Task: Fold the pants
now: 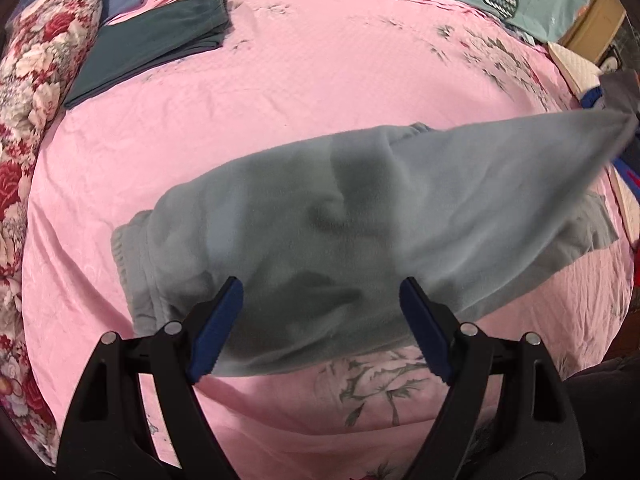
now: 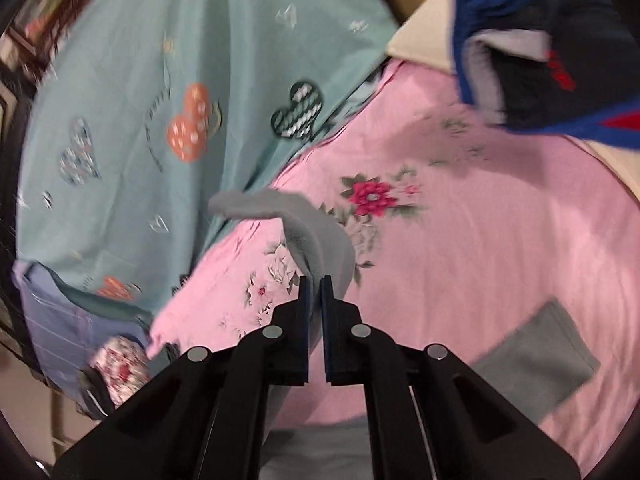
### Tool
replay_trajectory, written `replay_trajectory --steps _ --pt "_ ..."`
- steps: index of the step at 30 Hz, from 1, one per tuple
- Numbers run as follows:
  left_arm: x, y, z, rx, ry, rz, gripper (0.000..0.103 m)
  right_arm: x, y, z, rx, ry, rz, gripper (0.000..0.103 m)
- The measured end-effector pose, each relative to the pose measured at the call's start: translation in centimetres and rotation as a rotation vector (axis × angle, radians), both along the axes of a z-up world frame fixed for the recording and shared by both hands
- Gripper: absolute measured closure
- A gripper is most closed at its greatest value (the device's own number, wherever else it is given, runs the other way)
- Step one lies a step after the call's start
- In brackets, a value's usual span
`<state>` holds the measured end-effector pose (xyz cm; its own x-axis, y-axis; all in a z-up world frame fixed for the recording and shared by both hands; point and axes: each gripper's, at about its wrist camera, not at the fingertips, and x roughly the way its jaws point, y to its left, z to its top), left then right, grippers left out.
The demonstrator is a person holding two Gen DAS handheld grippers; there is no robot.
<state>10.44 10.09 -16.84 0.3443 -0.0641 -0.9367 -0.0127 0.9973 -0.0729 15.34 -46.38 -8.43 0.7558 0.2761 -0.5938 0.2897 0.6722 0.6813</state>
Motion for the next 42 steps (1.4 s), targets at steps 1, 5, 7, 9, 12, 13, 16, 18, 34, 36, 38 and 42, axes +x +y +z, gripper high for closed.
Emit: replay_trajectory --steps 1,5,7,9,12,13,16,18,34,36,38,42 --pt "0.0 -0.4 -0.1 0.01 0.006 -0.014 0.021 -2.4 -1.2 -2.2 0.021 0.043 -0.048 0.098" --pt "0.1 -1.3 -1.2 0.039 0.045 -0.046 0.021 -9.2 -4.3 -11.2 0.076 0.36 -0.197 0.091" --pt "0.2 -1.4 -1.7 0.076 0.068 -0.06 0.021 -11.4 -4.9 -12.0 0.075 0.37 -0.238 0.091" --pt "0.2 -1.3 -1.9 0.096 0.081 -0.06 0.021 -11.7 -5.0 -10.7 0.041 0.322 -0.228 0.09" --pt "0.2 -0.8 -2.3 0.119 0.098 -0.062 0.019 -10.3 -5.0 -9.5 -0.006 0.285 -0.204 0.081" --pt "0.2 -0.6 -2.4 0.138 0.099 -0.065 0.019 -9.5 -5.1 -9.2 -0.01 0.281 -0.198 0.079" --pt "-0.1 0.3 -2.1 0.173 0.097 -0.052 0.019 -7.4 -4.5 -9.1 0.021 0.287 -0.155 0.077" --pt "-0.8 1.4 -1.1 0.169 0.076 -0.029 0.019 -7.4 -2.9 -9.2 0.073 0.264 -0.062 0.076" --pt "-8.8 15.4 1.1 0.102 0.001 0.34 0.016 -8.5 44.7 -7.5 -0.732 -0.177 1.433 0.074" --pt "-9.1 15.3 0.9 0.071 -0.012 0.336 0.016 -9.1 47.0 -8.4 -0.816 -0.206 1.507 0.074" --pt "-8.7 15.0 0.8 0.028 -0.034 0.324 0.016 -9.1 48.6 -10.0 -0.901 -0.193 1.55 0.074" --pt "-7.2 13.6 1.2 -0.044 -0.086 0.276 0.016 -9.2 49.6 -11.3 -0.868 -0.105 1.593 0.08"
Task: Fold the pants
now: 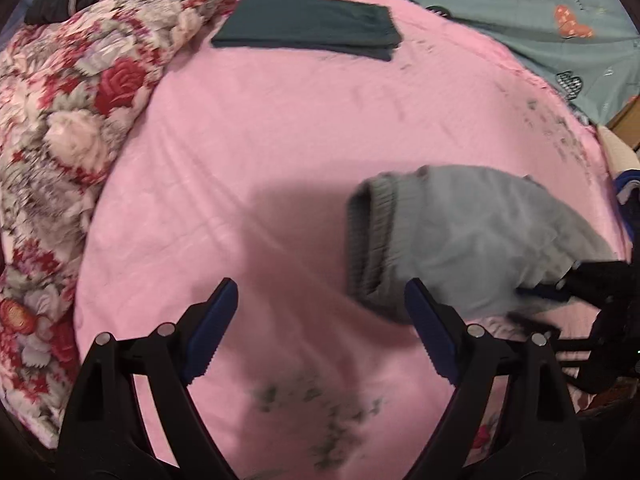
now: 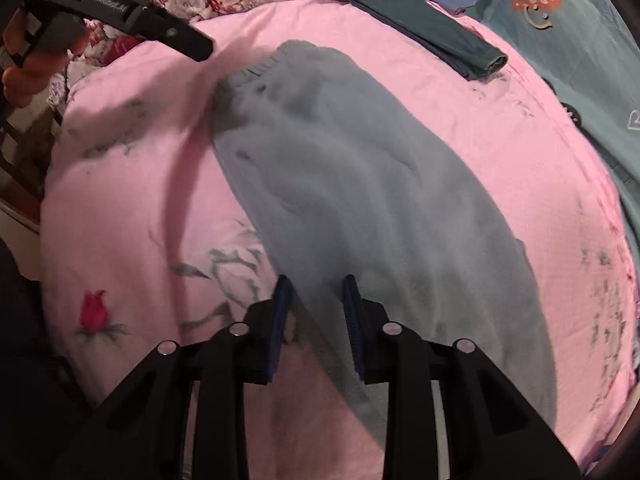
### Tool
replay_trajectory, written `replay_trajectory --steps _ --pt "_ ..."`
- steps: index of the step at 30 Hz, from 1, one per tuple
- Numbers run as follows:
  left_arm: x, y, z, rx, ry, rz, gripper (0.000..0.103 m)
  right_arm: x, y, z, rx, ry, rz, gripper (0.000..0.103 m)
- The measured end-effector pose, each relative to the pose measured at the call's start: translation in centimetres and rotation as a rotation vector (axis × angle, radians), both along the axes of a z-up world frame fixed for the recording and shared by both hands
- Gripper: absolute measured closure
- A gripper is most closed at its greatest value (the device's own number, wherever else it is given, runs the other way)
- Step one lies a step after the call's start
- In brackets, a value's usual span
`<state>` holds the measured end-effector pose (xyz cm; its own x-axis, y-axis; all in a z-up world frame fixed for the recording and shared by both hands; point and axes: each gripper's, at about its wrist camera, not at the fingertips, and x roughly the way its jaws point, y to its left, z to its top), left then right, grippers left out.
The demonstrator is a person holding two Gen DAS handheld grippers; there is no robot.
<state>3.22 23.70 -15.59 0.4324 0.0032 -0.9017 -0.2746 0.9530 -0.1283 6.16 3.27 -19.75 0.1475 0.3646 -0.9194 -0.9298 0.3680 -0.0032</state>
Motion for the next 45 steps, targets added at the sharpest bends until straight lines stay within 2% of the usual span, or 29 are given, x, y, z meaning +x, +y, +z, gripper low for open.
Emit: replay_trajectory --steps 2,4,6,8,11,15,20,22,23,26,29,31,33,36,38,43,45 --pt "1.0 -0.7 -0.1 -0.012 -0.031 -0.024 0.016 -0.1 -0.1 0.6 0.023 0.094 0.008 0.08" --pt "2.2 -1.2 -0.9 -0.003 -0.032 -0.036 0.016 0.7 -0.6 1.6 0.05 0.137 -0.028 0.08" --pt "3.5 -1.5 -2.4 0.043 0.001 -0.041 0.016 2.9 -2.0 2.9 0.101 0.18 -0.134 0.079" --pt "4.2 -1.8 -3.9 0.073 0.034 -0.045 0.016 6.6 -4.4 4.3 0.188 0.264 -0.285 0.078" --pt "4.3 -1.7 -5.2 0.07 0.055 -0.024 0.016 11.8 -7.9 5.3 0.278 0.347 -0.47 0.077" --pt "4.1 -2.0 -5.3 0.086 0.047 0.006 0.015 16.5 -10.2 4.4 0.326 0.471 -0.58 0.073" --pt "4.1 -2.1 -5.4 0.089 0.062 0.041 0.013 18.9 -9.0 2.6 0.295 0.506 -0.543 0.073" --pt "4.1 -2.1 -5.4 0.088 0.071 0.054 0.012 19.6 -8.5 1.8 0.262 0.519 -0.516 0.065" --pt "4.1 -2.1 -5.5 0.089 0.078 0.062 0.012 19.9 -8.6 1.3 0.247 0.537 -0.508 0.065" --pt "4.2 -1.9 -5.5 0.084 0.097 0.083 0.011 20.5 -8.7 -0.2 0.214 0.616 -0.472 0.065" --pt "4.5 -1.9 -5.6 0.08 0.114 0.088 0.011 21.4 -9.3 -1.7 0.244 0.724 -0.487 0.064" --pt "4.8 -1.8 -5.7 0.078 0.125 0.088 0.01 22.3 -9.5 -3.0 0.286 0.855 -0.514 0.053" --pt "5.0 -1.7 -5.8 0.074 0.139 0.093 0.009 23.0 -9.5 -3.7 0.33 0.946 -0.531 0.045" --pt "5.3 -1.6 -5.9 0.072 0.151 0.096 0.007 23.8 -9.1 -4.5 0.378 1.013 -0.531 0.045" --pt "5.5 -1.5 -6.0 0.071 0.156 0.094 0.007 24.2 -8.9 -4.8 0.423 1.039 -0.537 0.048" --pt "5.8 -1.4 -6.2 0.07 0.163 0.095 0.004 26.8 -10.3 -3.1 0.486 0.927 -0.532 0.087" --pt "5.9 -1.4 -6.3 0.072 0.161 0.093 0.003 27.7 -10.8 -2.8 0.492 0.878 -0.537 0.089"
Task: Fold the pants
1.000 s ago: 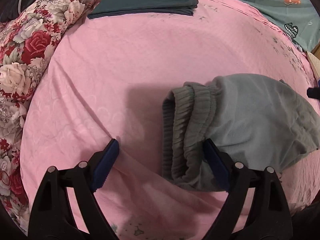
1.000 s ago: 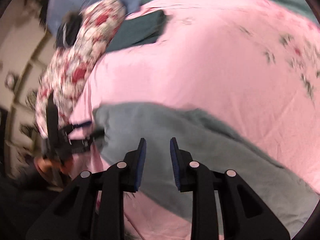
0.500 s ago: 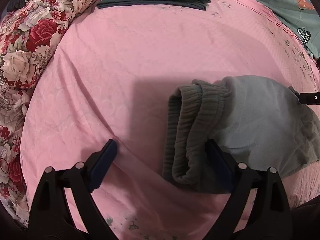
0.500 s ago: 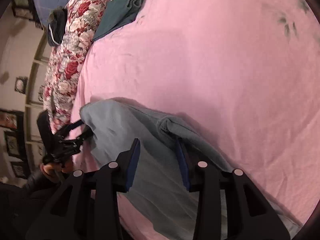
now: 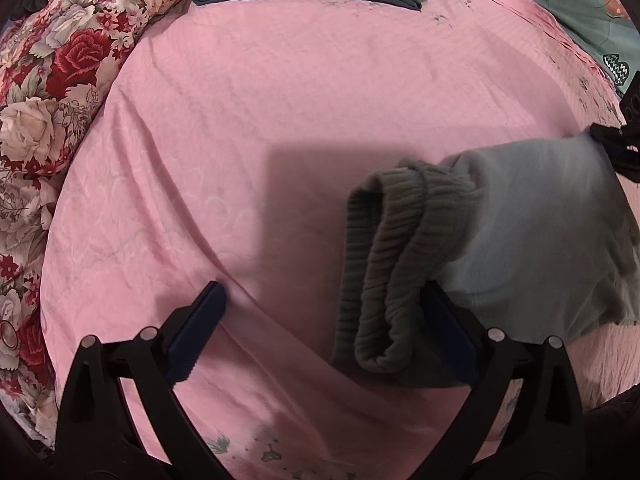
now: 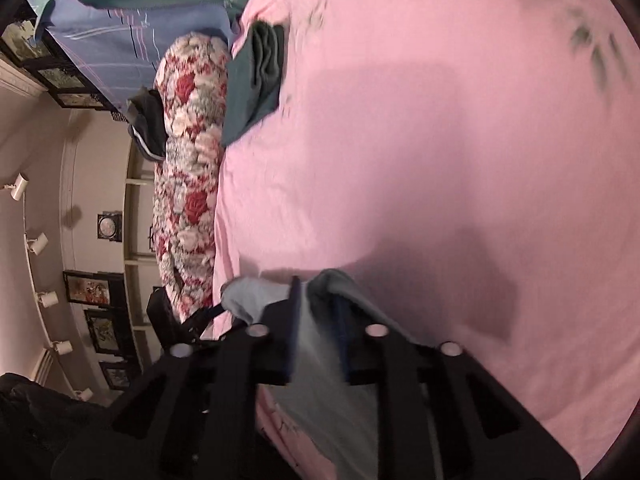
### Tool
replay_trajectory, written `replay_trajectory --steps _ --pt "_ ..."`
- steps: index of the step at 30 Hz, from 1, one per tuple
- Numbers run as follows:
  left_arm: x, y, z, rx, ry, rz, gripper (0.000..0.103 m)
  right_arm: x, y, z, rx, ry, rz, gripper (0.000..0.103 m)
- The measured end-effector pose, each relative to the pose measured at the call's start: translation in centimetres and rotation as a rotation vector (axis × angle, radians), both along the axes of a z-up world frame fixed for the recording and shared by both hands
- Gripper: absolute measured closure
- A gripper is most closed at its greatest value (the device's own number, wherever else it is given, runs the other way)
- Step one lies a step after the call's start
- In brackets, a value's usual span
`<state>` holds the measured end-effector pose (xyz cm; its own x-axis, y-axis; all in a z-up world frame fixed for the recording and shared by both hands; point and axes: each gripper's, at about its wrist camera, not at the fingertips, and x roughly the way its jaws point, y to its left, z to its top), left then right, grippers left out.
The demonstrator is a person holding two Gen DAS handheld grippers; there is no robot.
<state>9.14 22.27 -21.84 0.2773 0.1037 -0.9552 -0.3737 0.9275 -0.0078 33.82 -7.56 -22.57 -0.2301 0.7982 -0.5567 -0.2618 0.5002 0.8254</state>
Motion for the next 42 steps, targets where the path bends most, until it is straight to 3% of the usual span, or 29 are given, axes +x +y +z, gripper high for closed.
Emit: replay_trajectory --steps 3,8,12,16,19,22,24,30,32,34,37,42 --pt "0.1 -0.1 -0.2 0.001 -0.001 0.002 0.002 0.1 0.8 -0.9 -0.059 -0.041 0.03 0.09" --pt "0.4 0.5 1.2 0.003 -0.006 -0.003 0.004 0.4 0.8 -1.5 -0.113 0.029 0.045 0.087" --pt "0.6 1.1 5.0 0.038 -0.112 -0.01 0.005 -1.7 -1.0 2.1 -0.19 -0.134 0.042 0.073" --pt "2.1 1.1 7.3 0.043 -0.21 -0.057 0.005 -5.2 -2.4 5.1 -0.141 -0.202 -0.036 0.072" --pt "3.8 1.1 5.4 0.047 -0.189 -0.081 0.005 -8.1 -0.4 6.1 -0.072 -0.224 -0.042 0.072" --pt "4.9 0.9 1.6 0.182 -0.122 -0.108 0.004 -10.4 1.4 5.8 -0.056 -0.203 -0.059 0.072" --pt "5.2 2.0 1.1 0.157 -0.144 -0.084 0.003 -11.8 1.1 5.4 -0.068 -0.185 -0.089 0.072" --pt "4.5 2.5 2.4 0.123 -0.164 -0.093 0.003 -16.4 -4.1 3.1 -0.217 -0.177 -0.239 0.072" --pt "4.1 1.9 3.1 0.158 -0.17 -0.112 0.004 -17.1 -7.2 1.1 -0.272 -0.1 -0.337 0.072" --pt "3.7 1.2 3.9 0.196 -0.176 -0.123 0.004 -17.9 -9.8 0.5 -0.242 -0.038 -0.4 0.073" --pt "3.0 0.2 5.6 0.299 -0.191 -0.121 0.004 -19.0 -11.8 2.2 -0.213 -0.094 -0.452 0.072" --pt "2.4 0.4 7.5 0.333 -0.21 -0.089 0.004 -18.6 -11.4 3.5 -0.152 -0.179 -0.478 0.072"
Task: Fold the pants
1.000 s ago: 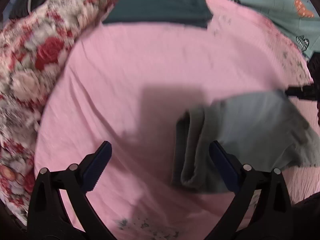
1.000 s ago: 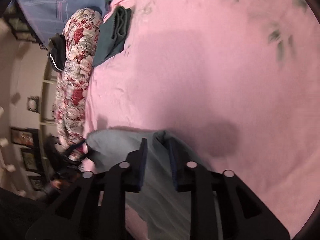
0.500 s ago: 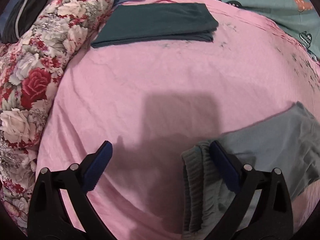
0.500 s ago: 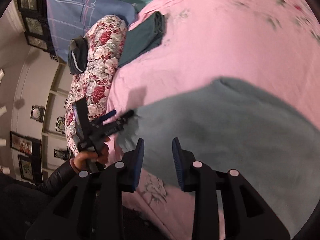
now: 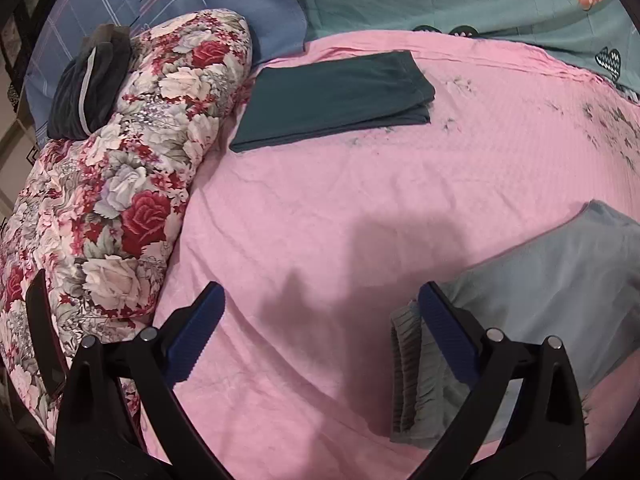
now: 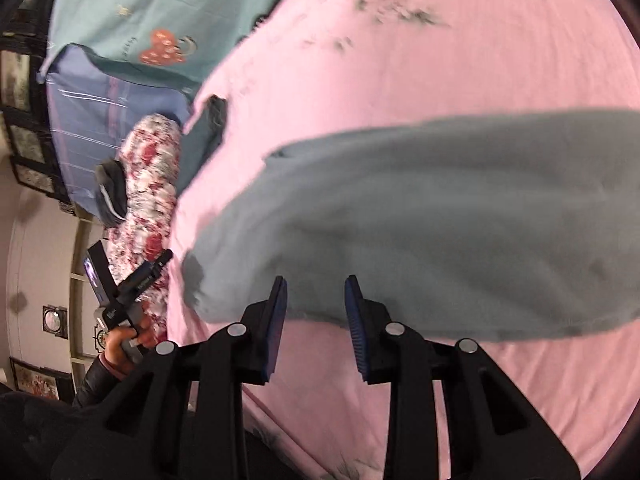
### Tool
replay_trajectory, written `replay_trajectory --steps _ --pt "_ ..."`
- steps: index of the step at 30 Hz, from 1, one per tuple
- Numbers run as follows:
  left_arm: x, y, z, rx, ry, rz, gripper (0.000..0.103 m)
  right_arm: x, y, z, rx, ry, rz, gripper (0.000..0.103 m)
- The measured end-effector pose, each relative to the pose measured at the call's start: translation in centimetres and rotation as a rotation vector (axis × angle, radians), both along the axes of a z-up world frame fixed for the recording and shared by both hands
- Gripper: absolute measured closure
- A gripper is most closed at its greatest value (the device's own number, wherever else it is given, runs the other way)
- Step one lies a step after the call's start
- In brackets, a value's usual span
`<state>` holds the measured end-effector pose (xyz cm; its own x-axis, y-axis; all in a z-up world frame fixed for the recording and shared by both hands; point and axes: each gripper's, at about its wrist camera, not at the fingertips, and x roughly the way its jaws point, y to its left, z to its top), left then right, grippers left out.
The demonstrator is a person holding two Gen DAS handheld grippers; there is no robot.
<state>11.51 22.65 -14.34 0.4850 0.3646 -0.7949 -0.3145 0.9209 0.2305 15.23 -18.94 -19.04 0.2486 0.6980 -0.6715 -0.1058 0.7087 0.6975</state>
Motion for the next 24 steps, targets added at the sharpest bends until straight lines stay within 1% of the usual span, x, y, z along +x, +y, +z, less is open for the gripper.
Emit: replay_trajectory --steps 2,3,4,5,7,9,11,12,13,15,16,17,19,20,22,24 --pt "-0.3 -1.1 0.6 -0.022 -0.015 -0.018 0.004 0.5 1.7 -0.5 -0.01 -0.022 0.033 0.072" --pt "-0.3 -1.9 0.8 -0.044 -0.017 -0.039 0.004 0.6 2.3 -1.0 -0.018 -0.015 0.056 0.072" --pt "-0.3 -2.8 0.6 -0.077 -0.011 -0.066 0.004 0.6 3.1 -2.0 -0.045 0.016 0.088 0.072" --pt "-0.3 -3.8 0.0 -0.117 0.004 -0.096 0.004 0.4 3.7 -2.8 -0.089 0.044 0.119 0.072" --pt "-0.3 -5.9 -1.7 -0.164 0.054 -0.145 0.004 -0.8 3.5 -2.5 -0.12 0.004 0.157 0.073" --pt "-0.6 -7.6 -3.9 -0.164 0.12 -0.172 0.004 -1.9 1.5 -1.9 -0.124 0.022 0.145 0.073" --pt "-1.2 -8.4 -6.1 -0.143 0.181 -0.177 0.003 -3.3 -2.4 -0.5 -0.109 0.003 0.034 0.073" --pt "-1.7 -8.2 -6.3 -0.153 0.159 -0.174 0.002 -3.9 -4.7 0.1 -0.108 -0.007 -0.037 0.072" --pt "-1.9 -7.7 -6.5 -0.171 0.15 -0.161 0.002 -4.6 -7.8 0.7 -0.116 -0.01 -0.141 0.072" --pt "-1.8 -6.4 -6.7 -0.238 0.164 -0.125 0.002 -6.2 -13.8 1.7 -0.131 -0.017 -0.34 0.072" --pt "-1.6 -5.9 -6.8 -0.259 0.172 -0.114 0.002 -7.0 -17.6 2.3 -0.152 -0.02 -0.469 0.072" --pt "-1.3 -5.7 -6.8 -0.265 0.178 -0.112 0.002 -7.7 -20.3 2.6 -0.167 -0.02 -0.563 0.072" --pt "-0.9 -6.0 -6.7 -0.224 0.182 -0.12 0.002 -8.7 -25.9 2.5 -0.2 0.018 -0.761 0.072" --pt "-0.7 -6.2 -6.6 -0.199 0.186 -0.126 0.002 -8.9 -28.0 2.2 -0.191 0.035 -0.819 0.072" --pt "-0.2 -6.2 -6.5 -0.188 0.2 -0.124 0.002 -9.1 -30.7 1.5 -0.167 0.053 -0.906 0.072" --pt "-0.1 -6.2 -6.3 -0.19 0.21 -0.11 0.002 -8.6 -31.9 0.6 -0.159 0.065 -0.928 0.072"
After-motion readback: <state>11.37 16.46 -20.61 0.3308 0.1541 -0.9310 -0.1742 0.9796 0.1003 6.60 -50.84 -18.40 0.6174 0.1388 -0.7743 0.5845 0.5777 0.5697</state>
